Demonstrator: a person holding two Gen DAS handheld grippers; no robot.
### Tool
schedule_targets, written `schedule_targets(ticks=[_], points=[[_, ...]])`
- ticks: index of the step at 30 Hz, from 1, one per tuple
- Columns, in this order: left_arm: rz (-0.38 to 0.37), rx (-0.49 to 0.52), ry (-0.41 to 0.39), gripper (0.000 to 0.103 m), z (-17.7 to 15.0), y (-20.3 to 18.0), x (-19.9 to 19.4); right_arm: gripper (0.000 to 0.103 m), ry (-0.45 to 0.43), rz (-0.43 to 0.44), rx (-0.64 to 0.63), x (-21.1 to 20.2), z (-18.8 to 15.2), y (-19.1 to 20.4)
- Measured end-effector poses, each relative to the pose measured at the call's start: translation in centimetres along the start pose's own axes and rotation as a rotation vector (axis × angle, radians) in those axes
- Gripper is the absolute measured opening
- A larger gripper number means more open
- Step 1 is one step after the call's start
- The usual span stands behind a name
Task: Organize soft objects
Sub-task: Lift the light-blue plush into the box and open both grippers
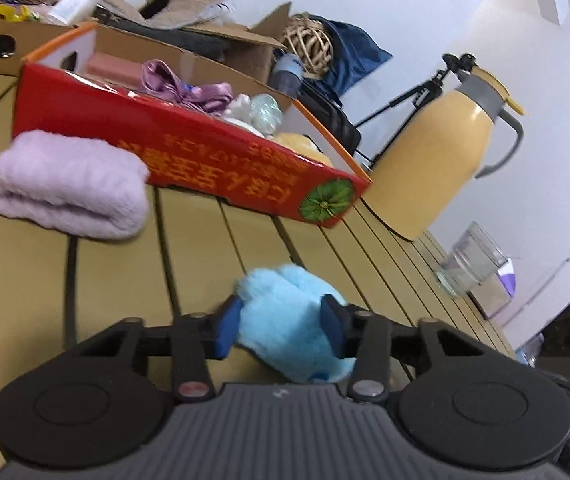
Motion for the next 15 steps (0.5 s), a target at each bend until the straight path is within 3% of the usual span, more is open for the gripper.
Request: schedule_targets(ticks=[4,7,11,15], points=[[-0.021,-0.049,-0.004,0.038,-0.1,0.2,-0.3,0.033,0.014,0.017,0.046,0.1,-0.1,-0.2],[-0.043,-0.034,-0.078,0.037,1.3,-0.7,-2.0,0.032,-0.014,0.029,0.018,-0.5,0.8,1.0],[-0.097,-0.028,-0.189,0.037,6.7,-1.4,-4.5,0.032,-0.107,0.066,-0.071,-0.7,5.9,4.4],[-0.025,0.030,-0.215,0.038,13.0,0.0,-3.6,0.032,-0.120,0.086,-0.130,3.1,11.8,7.2]])
Point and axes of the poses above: each gripper's, at about its wrist camera, not at the fingertips, and x roughly the way its jaws point, y to its left, z to its top, the point moved 10 cm from there along x, roughly the way its jaws point, and after that the axes turned 2 degrees about z, right-handed, at the moved point
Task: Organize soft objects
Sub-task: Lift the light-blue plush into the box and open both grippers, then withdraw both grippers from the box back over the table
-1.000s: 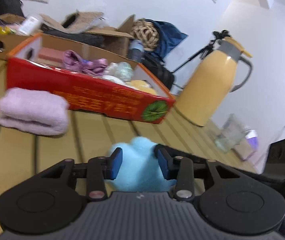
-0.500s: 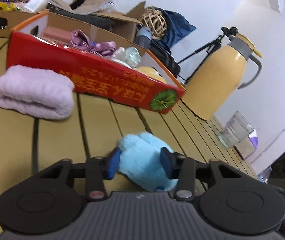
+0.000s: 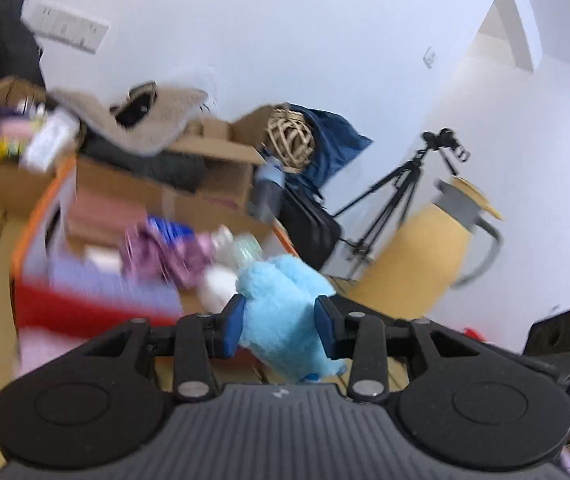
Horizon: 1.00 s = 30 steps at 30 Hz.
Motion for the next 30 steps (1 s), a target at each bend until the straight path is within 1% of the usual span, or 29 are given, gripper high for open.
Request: schedule_targets(ticks=[2,4,5,6,7,8,9,11,13,15,17,19,20,22,23,25,26,29,30], points=[[0.054,0.015,0.025,0.038,1.6,1.9,2.4,0.032,0.026,-0.019,-0.025,3.4,1.5,-0.2],[0.110,0.021,0.079,0.037,1.8,3.8,5.0,0.031,0.050,-0.037,-0.031,7.2,1.8,-1.3],[0.158,0.021,0.118,0.036,1.3,4.9,6.6,0.027,0.085,-0.055,-0.021,9.0,1.1,-2.2],[0.185,0.029,0.158,0.031,0.7,5.7,7.7,0.020,0.131,-0.080,-0.025,10.7,0.2,-3.0],[0.215,0.030,0.210,0.030,-0.4,6.3,8.9,0.018,0.175,-0.113,-0.033,11.7,-0.7,-3.8],[0.234,0.063,0.220,0.029,-1.1,6.4,9.6,0.017,0.201,-0.150,-0.045,12.3,-1.4,-4.5],[0.236,0.112,0.219,0.029,-1.4,6.1,9.9,0.009,0.213,-0.176,-0.059,12.5,-2.0,-5.0],[0.229,0.113,0.229,0.028,-1.9,5.4,10.3,0.008,0.197,-0.218,-0.135,12.0,-2.2,-5.4],[0.226,0.123,0.233,0.028,-2.2,4.8,10.6,0.008,0.198,-0.238,-0.141,11.4,-2.2,-5.8],[0.222,0.136,0.229,0.029,-2.5,4.6,10.5,0.006,0.209,-0.238,-0.134,11.0,-2.2,-6.1],[0.217,0.143,0.235,0.029,-2.6,4.2,10.4,0.007,0.230,-0.241,-0.137,10.4,-2.3,-6.1],[0.207,0.161,0.245,0.032,-2.6,3.8,9.7,0.011,0.236,-0.232,-0.131,9.4,-2.3,-5.5],[0.202,0.168,0.237,0.032,-2.2,3.3,8.9,0.013,0.225,-0.217,-0.130,8.7,-1.9,-5.2],[0.192,0.172,0.192,0.032,-0.8,2.3,6.6,0.014,0.177,-0.207,-0.159,6.9,-0.8,-4.4],[0.191,0.181,0.167,0.032,0.1,1.8,5.1,0.016,0.155,-0.195,-0.180,5.7,0.0,-3.6],[0.208,0.211,0.114,0.035,1.8,0.7,1.9,0.021,0.120,-0.181,-0.201,3.4,1.7,-2.5],[0.223,0.223,0.087,0.036,2.6,0.2,0.1,0.025,0.100,-0.182,-0.213,2.0,2.7,-1.8],[0.266,0.245,0.019,0.043,4.3,-1.2,-4.8,0.032,0.039,-0.180,-0.242,-1.9,5.5,0.0],[0.279,0.255,-0.002,0.046,4.5,-1.6,-6.2,0.037,0.020,-0.177,-0.250,-3.1,6.1,0.6]])
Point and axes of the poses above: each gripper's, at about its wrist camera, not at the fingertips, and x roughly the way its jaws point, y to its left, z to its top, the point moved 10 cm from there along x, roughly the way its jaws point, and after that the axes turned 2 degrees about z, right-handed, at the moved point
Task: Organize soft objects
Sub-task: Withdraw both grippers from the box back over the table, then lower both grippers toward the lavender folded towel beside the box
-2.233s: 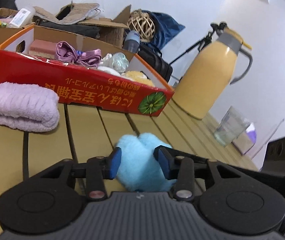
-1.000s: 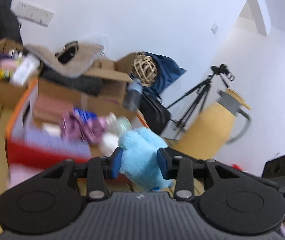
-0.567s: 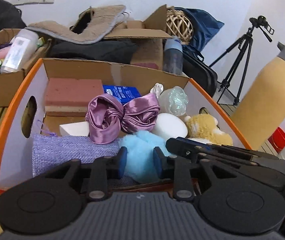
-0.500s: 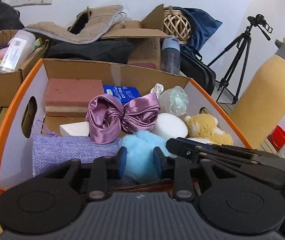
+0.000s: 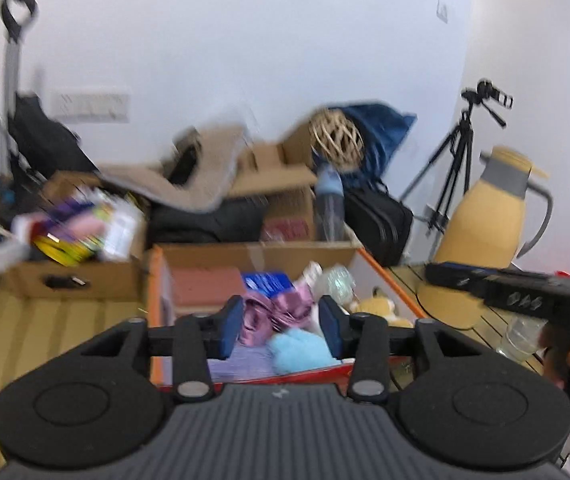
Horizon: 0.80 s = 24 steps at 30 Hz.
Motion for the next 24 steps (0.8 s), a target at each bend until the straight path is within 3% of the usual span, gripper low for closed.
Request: schedule_targets(ticks=[2,4,7,11,16,20,24], points=[[0.036,0.010,-0.034,0.049,-0.5,0.2,-3.1,0.045,-0.029,-0.002,-0.010,-2.4,0.8,0.4],[0.049,-0.026,-0.062,0.054,-2.4,0.5,-6.2,0.046,-0.042,0.006,-0.023,-4.6,0.3,1.1],[0.061,-0.054,-0.097,0.061,-6.4,0.7,-10.3,0.052,-0.062,0.026,-0.042,-8.5,-2.5,2.4],[0.171,-0.046,-0.130,0.071,-13.4,1.0,-15.5,0.063,-0.053,0.035,-0.085,-12.7,-9.4,4.8],[0.238,-0.049,-0.090,0.077,-21.1,1.0,-20.3,0.065,0.045,0.103,-0.094,-17.1,-19.6,8.5],[0.204,-0.081,-0.082,0.077,-22.0,1.0,-21.4,0.066,0.083,0.132,-0.056,-18.9,-22.7,10.3],[0.204,-0.103,-0.109,0.077,-20.9,1.4,-20.9,0.066,0.060,0.132,-0.068,-18.9,-21.7,11.1]])
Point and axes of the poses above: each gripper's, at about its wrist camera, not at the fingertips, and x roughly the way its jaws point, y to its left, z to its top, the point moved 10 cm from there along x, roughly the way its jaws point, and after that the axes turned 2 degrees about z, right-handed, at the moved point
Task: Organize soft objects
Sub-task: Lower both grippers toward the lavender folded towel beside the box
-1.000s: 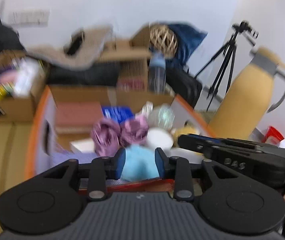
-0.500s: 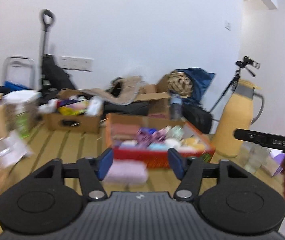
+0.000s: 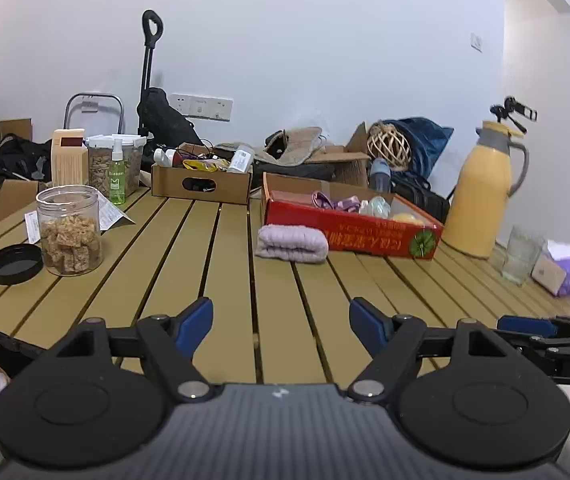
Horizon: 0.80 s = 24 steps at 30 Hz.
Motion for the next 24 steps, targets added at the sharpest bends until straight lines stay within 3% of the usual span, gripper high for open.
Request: schedule_targets(ticks=[7,13,19,24], points=[[0.018,-0.053,0.043,0.075,0.1,0.7,3.8,0.066,0.036,-0.009,0.103,2.5,-0.2,-1.6],[-0.026,-0.057,0.040,0.068,3.5,0.6,10.0,0.065,0.001,0.021,0.143,6.5,3.3,-2.8],[-0.081,-0.105,0.096,0.066,6.3,1.5,18.6,0.060,0.006,0.085,0.238,14.5,7.2,-4.7],[-0.106,-0.183,0.138,0.061,5.5,2.9,24.9,0.059,0.041,0.109,0.294,22.2,8.1,-6.0]])
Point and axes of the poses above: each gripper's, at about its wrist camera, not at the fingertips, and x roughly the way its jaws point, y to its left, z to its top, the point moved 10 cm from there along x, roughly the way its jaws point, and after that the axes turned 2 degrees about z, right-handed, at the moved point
